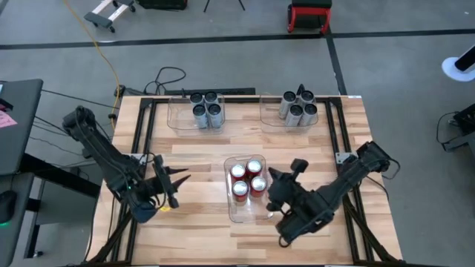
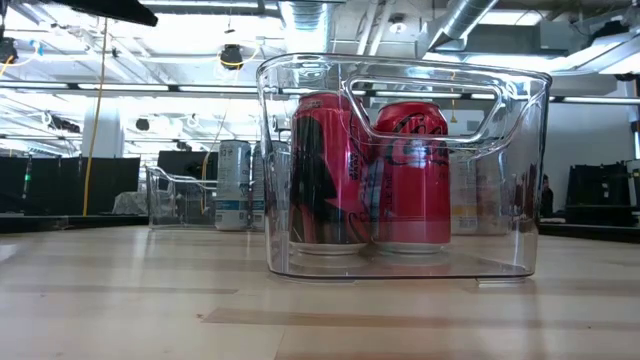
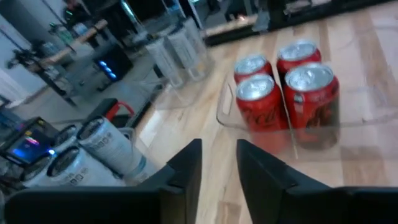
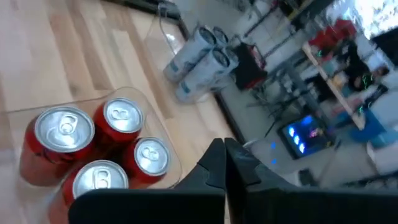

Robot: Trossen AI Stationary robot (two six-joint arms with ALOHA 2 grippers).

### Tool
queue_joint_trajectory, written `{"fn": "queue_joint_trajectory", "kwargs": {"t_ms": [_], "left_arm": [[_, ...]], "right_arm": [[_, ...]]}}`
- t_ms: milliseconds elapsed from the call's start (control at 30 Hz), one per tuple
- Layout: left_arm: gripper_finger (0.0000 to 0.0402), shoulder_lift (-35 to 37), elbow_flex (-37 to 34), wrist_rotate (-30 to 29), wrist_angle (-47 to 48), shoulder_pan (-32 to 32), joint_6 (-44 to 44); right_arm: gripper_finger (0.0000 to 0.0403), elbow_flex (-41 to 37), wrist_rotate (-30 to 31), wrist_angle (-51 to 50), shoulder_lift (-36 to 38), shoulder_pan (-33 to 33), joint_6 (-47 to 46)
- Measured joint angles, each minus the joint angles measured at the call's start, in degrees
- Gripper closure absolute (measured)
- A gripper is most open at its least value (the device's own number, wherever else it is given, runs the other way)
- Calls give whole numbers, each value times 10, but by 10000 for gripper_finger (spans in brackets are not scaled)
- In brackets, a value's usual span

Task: Sort soda cans
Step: Return to Home Position

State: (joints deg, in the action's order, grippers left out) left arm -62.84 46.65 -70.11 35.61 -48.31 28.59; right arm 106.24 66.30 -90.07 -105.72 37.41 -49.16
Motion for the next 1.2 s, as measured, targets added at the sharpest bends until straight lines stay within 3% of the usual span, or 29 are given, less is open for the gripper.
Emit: {"fn": "queue_joint_trajectory", "kwargs": {"t_ms": [133,300,600,700,767,967,1200], "left_arm": [[325,24,0,25,61,0,24],[340,59,0,23,116,12,39],[367,106,0,38,113,54,-38],[379,112,-1,51,70,73,-97],[388,112,-1,99,-5,89,-178],[399,112,-1,339,-222,184,-400],[401,112,-1,517,-264,299,-437]], "right_arm": [[397,-28,8,0,40,-5,28],[400,-91,11,1,120,-27,-66],[402,-272,81,78,246,-21,-95],[402,-325,96,119,277,-5,-97],[402,-354,116,154,296,12,-106],[403,-429,170,221,335,82,-114],[403,-525,188,229,358,120,-211]]}}
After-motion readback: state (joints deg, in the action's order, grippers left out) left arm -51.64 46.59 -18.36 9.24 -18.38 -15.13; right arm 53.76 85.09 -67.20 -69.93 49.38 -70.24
